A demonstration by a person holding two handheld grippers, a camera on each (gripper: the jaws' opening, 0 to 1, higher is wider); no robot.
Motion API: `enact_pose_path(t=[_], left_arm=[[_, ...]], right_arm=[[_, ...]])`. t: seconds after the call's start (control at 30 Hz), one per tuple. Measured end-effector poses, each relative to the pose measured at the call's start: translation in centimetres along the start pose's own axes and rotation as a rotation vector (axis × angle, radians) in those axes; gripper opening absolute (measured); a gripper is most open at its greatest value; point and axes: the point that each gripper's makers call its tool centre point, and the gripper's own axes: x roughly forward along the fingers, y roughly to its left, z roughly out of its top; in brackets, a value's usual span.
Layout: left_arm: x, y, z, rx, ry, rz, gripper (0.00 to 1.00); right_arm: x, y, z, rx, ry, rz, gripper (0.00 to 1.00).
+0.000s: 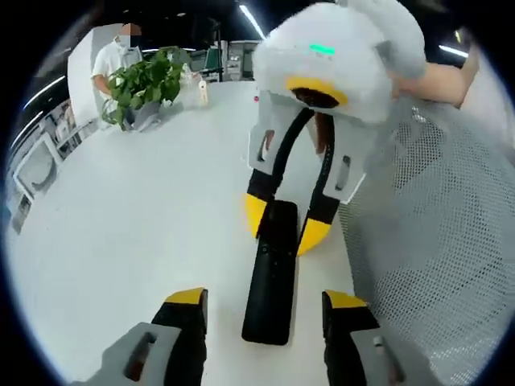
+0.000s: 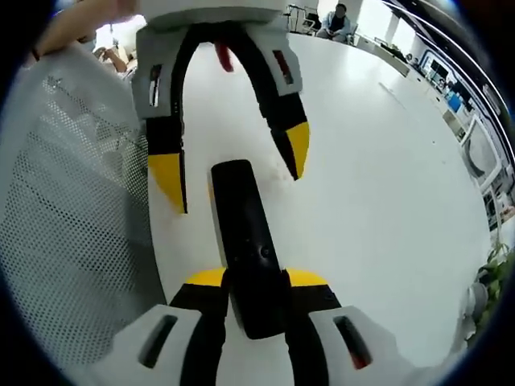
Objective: Press the specified remote control buttons in sequence, fully releasing each button before pressing the next.
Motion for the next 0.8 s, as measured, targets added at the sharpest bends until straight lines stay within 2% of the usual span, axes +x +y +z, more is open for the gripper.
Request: enact_pose_path(t=[0.07, 0.2, 0.23, 0.33, 0.47, 0.7, 0.8], left_arm=[[-0.4, 0.2, 0.7, -0.024, -0.031, 0.015, 0.71], [-1.2, 0.7, 1.3, -0.049, -0.040, 0.040, 0.82], [-1.6, 1.0, 1.6, -0.065, -0.058, 0.062, 0.85], [-3.1, 2.1, 3.6, -0.098, -0.162, 0.126, 0.89], [-5.3, 3.0, 5.2, -0.125, -0.265, 0.200, 1.00], [-10.4, 4.0, 8.9, -0.169, -0.507, 0.328, 1.00], [-13.9, 4.2, 10.5, -0.200, -0.644, 0.402, 1.00]], right_arm=[[0.0, 0.0, 0.0, 0.001, -0.002, 0.000, 0.26], [0.0, 0.0, 0.0, 0.004, 0.002, 0.001, 0.26], [0.0, 0.0, 0.0, 0.004, 0.002, 0.001, 0.26], [0.0, -0.1, -0.1, 0.015, -0.001, 0.004, 0.26], [0.0, 0.0, -0.1, 0.027, -0.004, 0.006, 0.27], [0.0, -0.1, -0.2, 0.036, -0.006, 0.008, 0.27], [0.0, 0.0, -0.2, 0.038, -0.007, 0.009, 0.27]])
